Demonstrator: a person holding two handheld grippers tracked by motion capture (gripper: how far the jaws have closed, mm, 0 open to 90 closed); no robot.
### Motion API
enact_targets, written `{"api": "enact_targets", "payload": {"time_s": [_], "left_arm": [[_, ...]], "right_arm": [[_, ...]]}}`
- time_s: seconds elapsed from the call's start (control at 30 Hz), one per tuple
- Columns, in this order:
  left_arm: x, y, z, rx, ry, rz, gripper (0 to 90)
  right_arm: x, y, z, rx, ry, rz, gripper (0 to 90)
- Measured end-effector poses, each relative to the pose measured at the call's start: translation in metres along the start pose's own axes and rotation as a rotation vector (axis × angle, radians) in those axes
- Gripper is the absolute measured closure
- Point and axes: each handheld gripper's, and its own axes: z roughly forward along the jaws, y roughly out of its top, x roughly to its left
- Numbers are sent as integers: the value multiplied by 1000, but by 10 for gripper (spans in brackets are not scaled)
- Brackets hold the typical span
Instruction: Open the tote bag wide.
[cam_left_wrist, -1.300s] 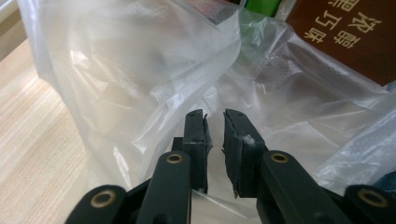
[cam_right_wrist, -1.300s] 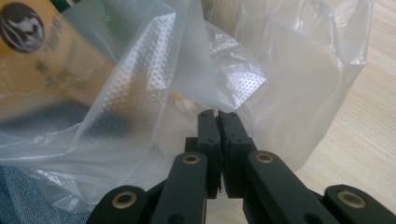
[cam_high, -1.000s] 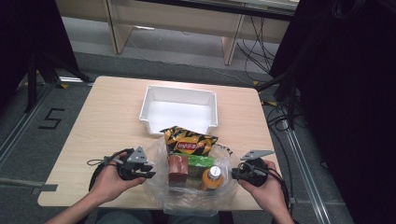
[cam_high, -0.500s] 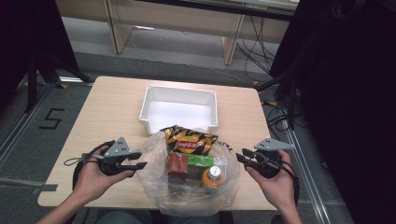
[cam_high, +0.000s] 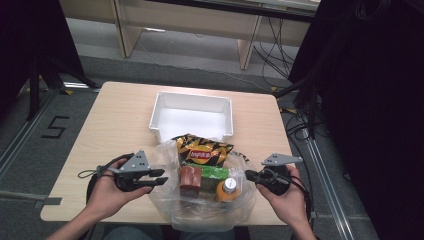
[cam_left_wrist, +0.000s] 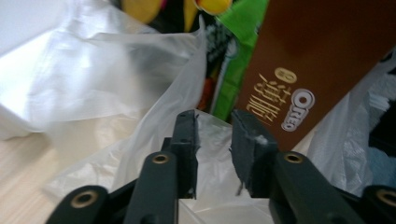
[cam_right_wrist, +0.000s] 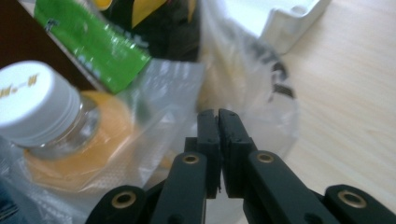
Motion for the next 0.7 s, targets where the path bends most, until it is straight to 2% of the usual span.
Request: {"api": "enact_targets", "payload": {"time_s": [0.03, 0.07, 0.1, 0.13, 0.17, 0.2, 0.23, 0.27, 0.3, 0.33, 0.37, 0.4, 0.43, 0.47, 0.53, 0.57, 0.6, 0.63, 0.67, 0.7], "left_arm": [[-1, -1, 4, 16, -12, 5, 721], [-3, -3, 9, 40, -23, 3, 729], [-2, -6, 14, 65, -37, 27, 736], [-3, -8, 18, 80, -40, 12, 741], [-3, -12, 23, 114, -44, 17, 745], [-1, -15, 27, 137, -59, 41, 750], [-2, -18, 31, 151, -60, 8, 752], [-2, -21, 34, 161, -62, 6, 753], [-1, -23, 36, 168, -64, -3, 754], [1, -24, 36, 180, -70, 20, 754], [-1, -26, 38, 168, -64, -22, 754], [3, -26, 37, 186, -67, 8, 753], [1, -27, 38, 169, -64, -24, 753], [4, -27, 36, 187, -61, 2, 751], [5, -27, 35, 186, -58, 11, 740], [2, -27, 36, 162, -61, -28, 730], [2, -25, 33, 156, -58, -33, 716], [2, -25, 33, 156, -58, -33, 693], [1, -19, 26, 128, -57, -28, 654], [0, -17, 23, 106, -54, -25, 632]], "right_arm": [[1, -1, 3, -2, 9, -4, 891], [3, -1, 4, 19, 21, 9, 893], [4, -4, 10, -4, 15, -4, 897], [5, -4, 10, 32, 28, 5, 900], [6, -5, 13, 37, 34, 10, 900], [5, -7, 15, 81, 41, -7, 900], [8, -9, 18, 91, 59, 38, 900], [9, -11, 22, 100, 57, 56, 900], [5, -14, 25, 114, 57, 26, 900], [3, -16, 28, 127, 52, 21, 900], [2, -17, 28, 160, 63, 45, 900], [0, -19, 31, 165, 55, 31, 900], [-2, -21, 33, 171, 54, 56, 900], [-3, -22, 34, 176, 50, 59, 900], [-6, -24, 35, 198, 37, 50, 900], [-7, -24, 35, 202, 38, 58, 900], [-6, -25, 36, 182, 27, 68, 900], [-7, -24, 34, 190, 26, 51, 899], [-5, -23, 31, 180, 26, 73, 887], [-4, -20, 27, 163, 30, 64, 879]]}}
